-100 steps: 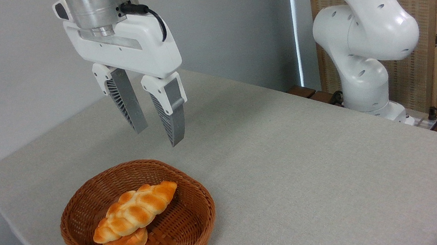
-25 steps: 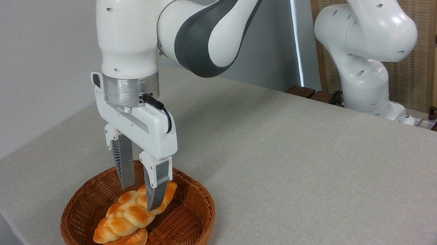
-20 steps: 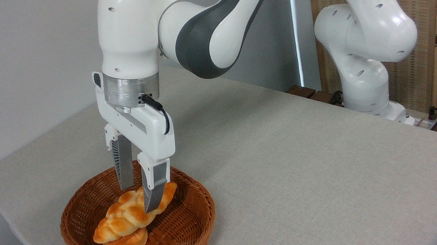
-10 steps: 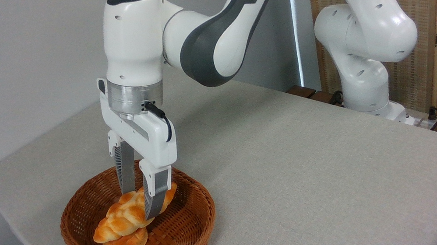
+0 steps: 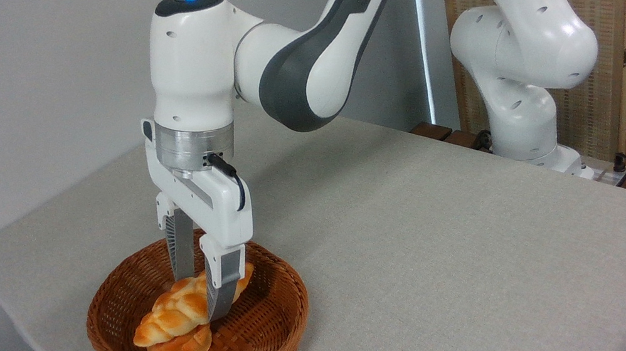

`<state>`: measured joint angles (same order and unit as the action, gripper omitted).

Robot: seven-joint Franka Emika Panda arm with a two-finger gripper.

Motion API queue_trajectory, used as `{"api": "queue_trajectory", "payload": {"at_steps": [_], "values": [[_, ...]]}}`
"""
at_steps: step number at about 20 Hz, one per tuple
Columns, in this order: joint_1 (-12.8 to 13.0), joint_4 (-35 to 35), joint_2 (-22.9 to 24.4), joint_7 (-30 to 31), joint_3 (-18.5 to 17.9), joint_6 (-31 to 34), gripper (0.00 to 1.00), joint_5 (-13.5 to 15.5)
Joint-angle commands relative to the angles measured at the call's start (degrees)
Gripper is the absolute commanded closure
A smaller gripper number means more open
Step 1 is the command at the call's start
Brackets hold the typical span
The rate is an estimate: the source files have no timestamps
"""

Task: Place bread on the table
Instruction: 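Close the gripper fingers around the braided bread roll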

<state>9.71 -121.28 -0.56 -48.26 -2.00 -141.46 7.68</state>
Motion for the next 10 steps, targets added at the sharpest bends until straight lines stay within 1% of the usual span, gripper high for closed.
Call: {"api": "queue_trajectory", "payload": {"at_steps": [1, 4, 7, 10], "values": [[0.48, -0.53, -0.23, -1.31, -0.73, -1.63, 0.07, 0.67], [0.48, -0.53, -0.23, -1.40, -0.64, -1.72, 0.15, 0.67], [0.48, -0.53, -0.23, -1.49, -0.64, -1.72, 0.28, 0.67], [0.48, -0.44, -0.23, -1.58, -0.64, -1.72, 0.43, 0.76]]}}
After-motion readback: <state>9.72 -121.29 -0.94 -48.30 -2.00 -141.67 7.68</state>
